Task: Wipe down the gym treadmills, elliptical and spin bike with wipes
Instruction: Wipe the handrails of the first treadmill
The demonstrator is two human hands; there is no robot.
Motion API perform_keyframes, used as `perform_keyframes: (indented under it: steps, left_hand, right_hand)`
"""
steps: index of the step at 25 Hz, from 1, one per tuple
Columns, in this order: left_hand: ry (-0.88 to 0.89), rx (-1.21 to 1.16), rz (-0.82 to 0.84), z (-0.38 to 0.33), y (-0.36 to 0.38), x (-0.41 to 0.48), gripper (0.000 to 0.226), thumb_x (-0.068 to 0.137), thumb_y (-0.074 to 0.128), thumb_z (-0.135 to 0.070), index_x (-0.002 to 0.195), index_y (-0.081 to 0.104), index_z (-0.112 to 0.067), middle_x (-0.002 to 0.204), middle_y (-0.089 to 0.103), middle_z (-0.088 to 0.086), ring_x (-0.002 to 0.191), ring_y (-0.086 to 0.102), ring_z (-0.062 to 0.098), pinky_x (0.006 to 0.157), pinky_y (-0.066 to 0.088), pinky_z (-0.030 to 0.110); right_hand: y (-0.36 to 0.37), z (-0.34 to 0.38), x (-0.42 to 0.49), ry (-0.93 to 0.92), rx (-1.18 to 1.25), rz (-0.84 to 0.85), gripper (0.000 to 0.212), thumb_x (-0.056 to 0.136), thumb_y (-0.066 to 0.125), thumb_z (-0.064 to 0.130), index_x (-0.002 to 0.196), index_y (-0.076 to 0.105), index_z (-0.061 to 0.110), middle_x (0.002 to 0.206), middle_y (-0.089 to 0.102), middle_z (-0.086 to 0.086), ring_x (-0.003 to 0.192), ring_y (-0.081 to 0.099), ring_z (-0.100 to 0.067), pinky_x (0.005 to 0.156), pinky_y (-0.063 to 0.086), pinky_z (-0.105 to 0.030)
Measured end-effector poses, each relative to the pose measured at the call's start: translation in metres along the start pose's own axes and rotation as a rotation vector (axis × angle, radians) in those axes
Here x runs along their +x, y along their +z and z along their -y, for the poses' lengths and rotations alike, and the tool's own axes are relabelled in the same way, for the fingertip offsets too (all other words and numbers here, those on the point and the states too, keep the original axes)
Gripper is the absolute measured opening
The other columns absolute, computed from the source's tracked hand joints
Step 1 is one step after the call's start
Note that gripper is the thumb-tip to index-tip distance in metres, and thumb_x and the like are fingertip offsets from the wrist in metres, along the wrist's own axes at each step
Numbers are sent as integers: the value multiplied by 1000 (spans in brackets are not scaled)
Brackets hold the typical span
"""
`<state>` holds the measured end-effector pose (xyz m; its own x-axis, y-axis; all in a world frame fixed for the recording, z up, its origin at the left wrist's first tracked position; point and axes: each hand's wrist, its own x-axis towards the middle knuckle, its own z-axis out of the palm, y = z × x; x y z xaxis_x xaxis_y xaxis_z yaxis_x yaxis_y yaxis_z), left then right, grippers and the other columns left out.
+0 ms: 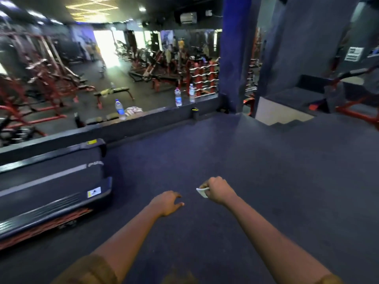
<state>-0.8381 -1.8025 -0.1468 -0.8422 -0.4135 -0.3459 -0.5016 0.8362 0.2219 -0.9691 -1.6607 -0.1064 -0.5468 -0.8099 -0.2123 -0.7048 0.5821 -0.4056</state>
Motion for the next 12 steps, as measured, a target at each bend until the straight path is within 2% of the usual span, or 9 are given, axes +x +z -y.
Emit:
perform_keyframes:
  steps: [2, 6, 9, 12]
  left_hand:
    - [-70, -45, -58, 27, -13, 23, 49, 97, 45, -40, 140, 42, -16, 144, 43, 8, 132, 39, 23, 108, 32, 33]
    - [-247, -167, -149, 77, -37, 38, 47, 97, 46, -38, 139, 43, -16, 140, 45, 9, 129, 44, 25, 106, 34, 32]
    - [-428, -265, -195, 120, -54, 27, 50, 96, 47, -38, 139, 42, -14, 139, 45, 10, 129, 44, 25, 106, 33, 32]
    - [-618, -338, -280, 170, -59, 3, 50, 96, 49, -35, 140, 41, -12, 142, 44, 11, 131, 41, 24, 107, 29, 28]
  right_hand:
    - [-8, 15, 49, -80, -21, -2, 30, 92, 52, 27, 119, 64, 22, 118, 62, -18, 109, 57, -35, 90, 44, -35]
    - [-18, 55, 129, -236, -55, 48, 39, 86, 47, 10, 119, 64, 24, 115, 64, -17, 105, 58, -34, 86, 47, -35]
    - [-14, 98, 183, -398, -20, 139, 33, 88, 46, 17, 113, 68, 22, 107, 67, -16, 96, 60, -34, 79, 50, -35]
    - [4, 156, 229, -580, -30, 214, 40, 84, 47, 10, 114, 67, 25, 109, 67, -12, 98, 61, -31, 78, 49, -32]
